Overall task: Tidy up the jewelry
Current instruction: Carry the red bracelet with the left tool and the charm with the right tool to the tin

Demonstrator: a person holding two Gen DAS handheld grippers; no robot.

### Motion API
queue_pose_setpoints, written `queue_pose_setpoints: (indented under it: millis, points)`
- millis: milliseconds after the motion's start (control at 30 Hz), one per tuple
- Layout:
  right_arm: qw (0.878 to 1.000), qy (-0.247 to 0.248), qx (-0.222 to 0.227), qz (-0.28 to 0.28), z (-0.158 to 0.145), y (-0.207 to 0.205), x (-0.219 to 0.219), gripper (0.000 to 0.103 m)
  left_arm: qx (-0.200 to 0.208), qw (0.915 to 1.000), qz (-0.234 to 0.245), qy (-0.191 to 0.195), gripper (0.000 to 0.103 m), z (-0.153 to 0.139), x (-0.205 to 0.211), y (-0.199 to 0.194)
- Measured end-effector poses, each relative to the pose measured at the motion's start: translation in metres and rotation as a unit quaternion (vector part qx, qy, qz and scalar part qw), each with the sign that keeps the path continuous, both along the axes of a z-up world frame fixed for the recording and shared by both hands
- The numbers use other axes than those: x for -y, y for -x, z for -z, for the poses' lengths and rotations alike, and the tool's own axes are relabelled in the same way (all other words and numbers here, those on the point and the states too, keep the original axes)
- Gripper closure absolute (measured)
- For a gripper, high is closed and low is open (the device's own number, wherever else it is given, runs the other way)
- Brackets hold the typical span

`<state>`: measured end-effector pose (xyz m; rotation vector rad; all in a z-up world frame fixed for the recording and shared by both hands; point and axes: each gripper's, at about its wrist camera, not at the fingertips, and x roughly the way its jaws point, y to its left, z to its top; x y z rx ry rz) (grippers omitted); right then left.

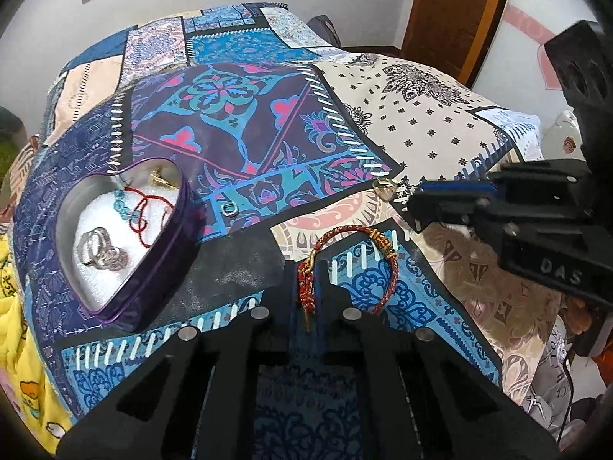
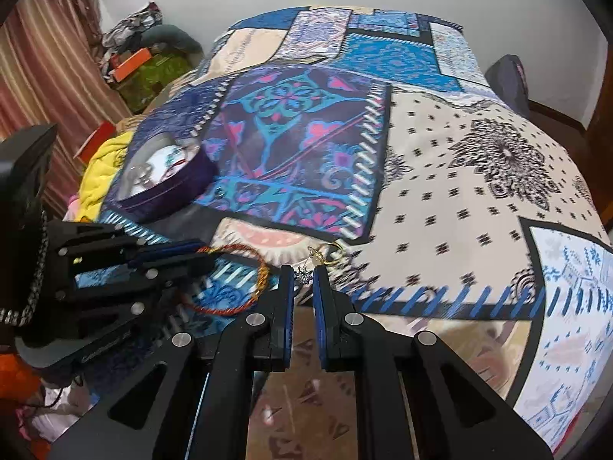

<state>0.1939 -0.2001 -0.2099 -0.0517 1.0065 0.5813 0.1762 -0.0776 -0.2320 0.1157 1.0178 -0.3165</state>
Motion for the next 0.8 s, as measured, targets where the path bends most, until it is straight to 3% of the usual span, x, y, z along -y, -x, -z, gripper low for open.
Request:
queue_pose_setpoints:
  millis: [300, 500, 600, 800]
  points:
    - [0.998, -0.038, -0.028, -0.038, 0.000, 0.008, -0.012, 0.094, 0.021, 0.9992, -0.032, 0.010, 0.097, -0.019, -0.022, 0.011]
    - [0.997, -0.070, -0.008, -0.036, -0.022, 0.008, -0.014, 0.094, 0.038, 0.9973, -0.059, 0.018, 0.097, -0.035, -0.044, 0.018]
    - [0.999, -0.041, -0.004, -0.029, -0.014, 0.004, -0.020, 0.094, 0.046, 0.9960, -0.072, 0.027, 0.097, -0.042, -0.054, 0.021]
    - [0.999, -0.004, -0.038, -0.004, 0.015, -0.008, -0.019, 0.094, 0.049, 0.9948, -0.084, 0.029, 0.097, -0.044, -0.065, 0.026]
